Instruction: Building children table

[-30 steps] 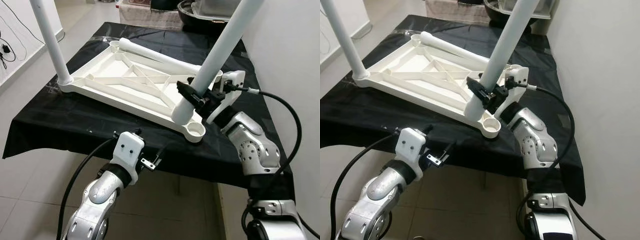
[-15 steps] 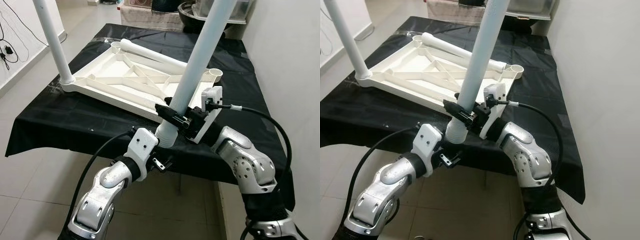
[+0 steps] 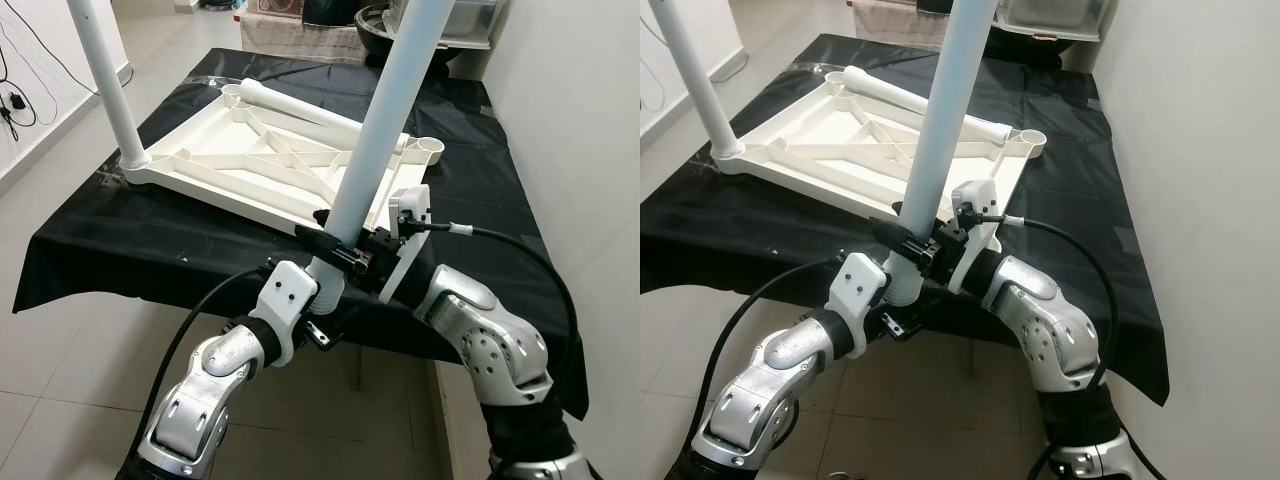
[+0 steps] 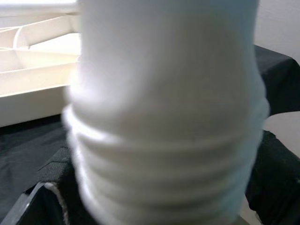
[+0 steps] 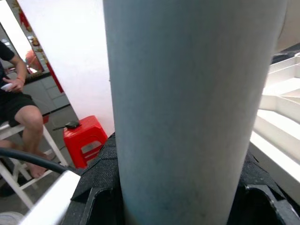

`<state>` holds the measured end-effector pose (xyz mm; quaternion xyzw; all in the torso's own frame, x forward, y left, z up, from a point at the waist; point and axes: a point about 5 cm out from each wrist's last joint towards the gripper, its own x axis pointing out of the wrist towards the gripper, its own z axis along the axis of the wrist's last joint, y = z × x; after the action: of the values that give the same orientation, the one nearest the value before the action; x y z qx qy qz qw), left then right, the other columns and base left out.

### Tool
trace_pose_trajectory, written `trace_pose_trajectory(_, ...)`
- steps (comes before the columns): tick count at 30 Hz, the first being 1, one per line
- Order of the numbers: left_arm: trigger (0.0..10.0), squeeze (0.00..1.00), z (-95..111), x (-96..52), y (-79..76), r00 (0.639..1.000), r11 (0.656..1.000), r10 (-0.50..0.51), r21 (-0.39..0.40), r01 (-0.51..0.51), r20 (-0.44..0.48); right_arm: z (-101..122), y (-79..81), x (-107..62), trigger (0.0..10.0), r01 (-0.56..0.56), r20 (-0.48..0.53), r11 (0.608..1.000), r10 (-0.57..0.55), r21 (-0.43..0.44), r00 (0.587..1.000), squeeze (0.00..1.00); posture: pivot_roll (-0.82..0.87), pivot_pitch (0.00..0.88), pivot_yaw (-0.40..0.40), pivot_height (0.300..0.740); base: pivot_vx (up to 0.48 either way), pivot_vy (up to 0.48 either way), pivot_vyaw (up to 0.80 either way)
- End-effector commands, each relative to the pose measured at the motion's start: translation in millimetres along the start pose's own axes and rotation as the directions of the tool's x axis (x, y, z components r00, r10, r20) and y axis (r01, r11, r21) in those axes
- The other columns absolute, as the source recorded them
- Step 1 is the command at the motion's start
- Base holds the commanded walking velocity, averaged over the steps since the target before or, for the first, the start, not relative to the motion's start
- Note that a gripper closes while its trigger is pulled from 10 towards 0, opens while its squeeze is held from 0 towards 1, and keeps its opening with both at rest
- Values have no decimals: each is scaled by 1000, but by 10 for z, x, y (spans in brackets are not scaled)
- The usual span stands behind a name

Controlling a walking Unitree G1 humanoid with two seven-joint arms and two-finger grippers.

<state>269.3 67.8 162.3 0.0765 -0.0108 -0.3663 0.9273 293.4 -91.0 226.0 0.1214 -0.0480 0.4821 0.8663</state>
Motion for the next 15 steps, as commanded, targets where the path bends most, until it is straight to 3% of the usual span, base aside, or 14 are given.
trace_pose_trajectory(1, 10000, 0, -43, 0, -53, 1000, 1000, -25, -6, 25, -11, 5, 63, 9, 0, -23, 5, 1000, 23, 5, 1000, 0, 72, 108, -90, 740, 0, 0, 0)
trace_pose_trajectory(15, 10000, 0, -22, 15, -87, 999, 999, -49, 0, 49, 4, -98, 135, 19, 0, -26, -25, 1000, 26, 13, 999, 0, 69, 105, -87, 740, 0, 0, 0)
